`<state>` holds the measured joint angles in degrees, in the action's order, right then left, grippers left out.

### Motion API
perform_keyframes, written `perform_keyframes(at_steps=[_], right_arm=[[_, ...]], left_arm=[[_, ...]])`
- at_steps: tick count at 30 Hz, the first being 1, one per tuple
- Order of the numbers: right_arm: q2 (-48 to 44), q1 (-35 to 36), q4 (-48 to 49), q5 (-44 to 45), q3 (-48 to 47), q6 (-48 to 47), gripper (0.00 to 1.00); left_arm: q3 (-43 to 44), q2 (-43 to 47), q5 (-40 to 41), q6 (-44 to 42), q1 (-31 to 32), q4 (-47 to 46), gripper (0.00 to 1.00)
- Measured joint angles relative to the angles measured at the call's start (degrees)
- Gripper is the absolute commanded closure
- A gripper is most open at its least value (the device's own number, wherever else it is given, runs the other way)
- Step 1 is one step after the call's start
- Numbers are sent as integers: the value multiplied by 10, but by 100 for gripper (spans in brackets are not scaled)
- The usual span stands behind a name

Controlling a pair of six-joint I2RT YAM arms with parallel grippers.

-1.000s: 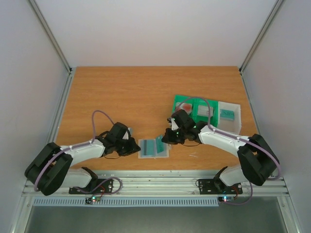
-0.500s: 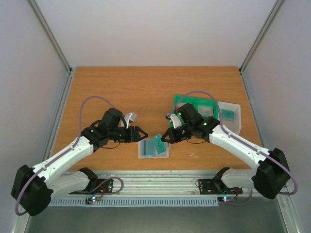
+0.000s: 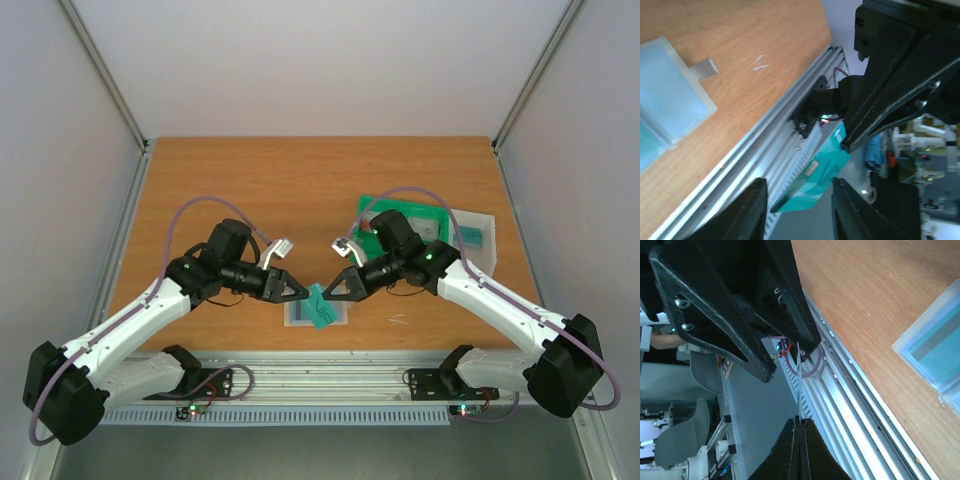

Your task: Take the credit cards out of the card holder

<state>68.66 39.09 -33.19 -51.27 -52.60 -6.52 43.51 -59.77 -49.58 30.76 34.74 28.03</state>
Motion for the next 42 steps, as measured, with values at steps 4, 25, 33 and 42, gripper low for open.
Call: perform_keyframes(at_steps=[4, 25, 33, 42], right_arm=[[0, 0, 4, -13, 0, 0, 99], [-31, -5, 26, 75, 1, 65, 45], [-99, -5, 102, 151, 36, 193, 41], [-122, -5, 196, 219, 105, 353, 41]], left_arm=[[-6, -2, -19, 5, -1, -15, 97], [-43, 1, -23, 74, -2, -114, 100], [-94, 40, 73, 160, -2, -202, 99], [-121, 92, 181, 268, -3, -322, 100]])
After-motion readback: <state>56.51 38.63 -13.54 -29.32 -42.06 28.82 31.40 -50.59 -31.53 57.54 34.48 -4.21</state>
